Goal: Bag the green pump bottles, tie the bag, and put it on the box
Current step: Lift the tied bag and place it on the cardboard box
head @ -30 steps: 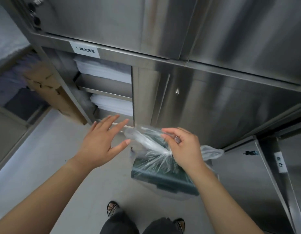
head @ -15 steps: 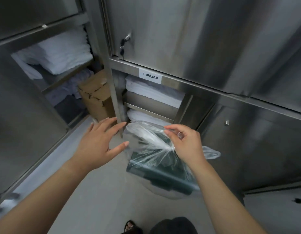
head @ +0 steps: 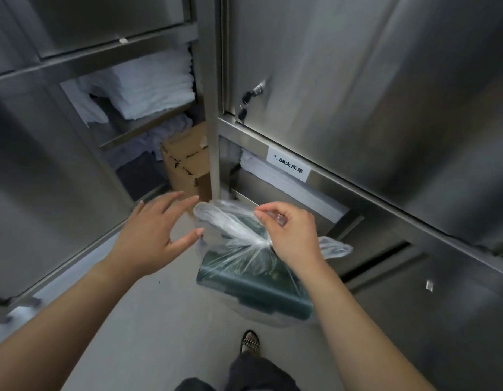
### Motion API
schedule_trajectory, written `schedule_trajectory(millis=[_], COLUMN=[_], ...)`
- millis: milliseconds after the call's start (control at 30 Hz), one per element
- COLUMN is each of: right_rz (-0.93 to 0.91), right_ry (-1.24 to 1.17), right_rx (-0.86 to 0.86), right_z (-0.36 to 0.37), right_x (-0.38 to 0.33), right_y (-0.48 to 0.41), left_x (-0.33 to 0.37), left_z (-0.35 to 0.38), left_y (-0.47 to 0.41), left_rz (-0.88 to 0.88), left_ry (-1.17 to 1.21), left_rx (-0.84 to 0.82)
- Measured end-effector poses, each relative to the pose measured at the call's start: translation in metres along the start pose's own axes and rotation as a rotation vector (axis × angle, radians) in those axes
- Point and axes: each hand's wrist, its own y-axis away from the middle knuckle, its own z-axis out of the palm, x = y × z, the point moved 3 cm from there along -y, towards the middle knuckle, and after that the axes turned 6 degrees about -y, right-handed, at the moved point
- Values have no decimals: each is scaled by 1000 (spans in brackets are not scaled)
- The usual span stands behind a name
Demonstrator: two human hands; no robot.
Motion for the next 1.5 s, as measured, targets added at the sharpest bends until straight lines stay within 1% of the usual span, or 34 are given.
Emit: schedule_trajectory(millis=[133,333,500,700,800,900,1067,1200,1333,1500], right_rz=[-26,-71,-84,-123,-141,-157,-151,-137,-116,-34], right_ry=[-44,-53,-61,-17,0,-14,-14,5,40,34], right_rx=[-92,-240,-333,-377,-357,-286,-217,-160,-140,-74], right_z=[22,80,146,241,279,307,327,332,333,323], right_x=[-7,-22,-37,-67,-83,-94,-100,-92,-77,-62], right_y=[-46,-104,-151,-211,-242,-277,-333,-381,-425,-478], left_x=[-17,-67,-133,-237,-285,-325,-367,-383,-386,-386], left_z=[-6,-17,-20,-42,-57,-66,-65,-58,-56,-59], left_y=[-21,-27,-39,-73,-95,-124,-170,-222,-280,-354], left_rz=[-81,-249,-357,-389,-363,-330,-305,-273,-233,-140], left_ry=[-30,-9,30,47,28,-6,-5,8,41,41], left_rx=[17,24,34,85,90,85,51,18,18,14])
